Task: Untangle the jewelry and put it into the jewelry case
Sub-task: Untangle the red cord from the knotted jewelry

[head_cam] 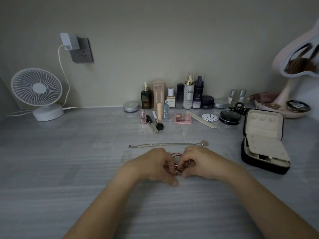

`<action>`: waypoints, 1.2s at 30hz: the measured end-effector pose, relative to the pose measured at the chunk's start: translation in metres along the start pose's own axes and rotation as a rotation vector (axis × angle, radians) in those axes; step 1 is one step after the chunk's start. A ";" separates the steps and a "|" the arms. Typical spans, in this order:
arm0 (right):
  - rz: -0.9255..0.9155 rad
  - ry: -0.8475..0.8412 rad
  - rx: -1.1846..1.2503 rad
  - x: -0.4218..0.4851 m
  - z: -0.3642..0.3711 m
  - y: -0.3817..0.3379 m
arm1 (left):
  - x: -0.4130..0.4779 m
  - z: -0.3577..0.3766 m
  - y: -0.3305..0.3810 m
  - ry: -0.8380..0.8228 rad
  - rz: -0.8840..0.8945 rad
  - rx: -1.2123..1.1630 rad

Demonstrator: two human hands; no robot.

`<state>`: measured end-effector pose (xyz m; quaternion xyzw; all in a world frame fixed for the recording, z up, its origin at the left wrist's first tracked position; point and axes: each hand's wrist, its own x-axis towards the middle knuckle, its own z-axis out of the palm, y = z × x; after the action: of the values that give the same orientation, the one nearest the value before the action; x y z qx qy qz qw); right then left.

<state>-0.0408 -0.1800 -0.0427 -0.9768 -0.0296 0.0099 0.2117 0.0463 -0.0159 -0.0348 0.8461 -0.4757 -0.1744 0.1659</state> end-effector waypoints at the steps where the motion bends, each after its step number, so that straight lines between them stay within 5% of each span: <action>1: 0.001 0.003 -0.005 0.001 0.000 0.000 | 0.001 0.001 -0.001 0.002 0.008 0.014; 9: -0.046 0.043 -0.115 0.003 0.005 -0.005 | 0.000 -0.011 -0.012 0.122 -0.054 -0.188; 16: -0.048 0.019 -0.174 0.000 0.003 -0.018 | 0.002 -0.013 -0.022 0.194 -0.181 -0.081; 22: -0.178 0.106 -0.398 -0.002 0.008 -0.023 | -0.003 -0.015 -0.011 0.103 -0.126 -0.234; 29: -0.010 0.498 0.798 -0.003 -0.019 -0.018 | -0.001 -0.008 -0.003 0.154 0.002 -0.526; 33: 0.009 0.586 0.895 -0.006 -0.034 -0.022 | -0.003 -0.009 0.007 0.068 0.071 -0.738; 36: -0.003 0.596 0.939 -0.006 -0.037 -0.023 | 0.000 -0.004 0.012 0.151 0.128 -0.861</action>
<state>-0.0470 -0.1744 0.0009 -0.7382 0.0379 -0.2552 0.6233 0.0393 -0.0216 -0.0262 0.6790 -0.3976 -0.2837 0.5482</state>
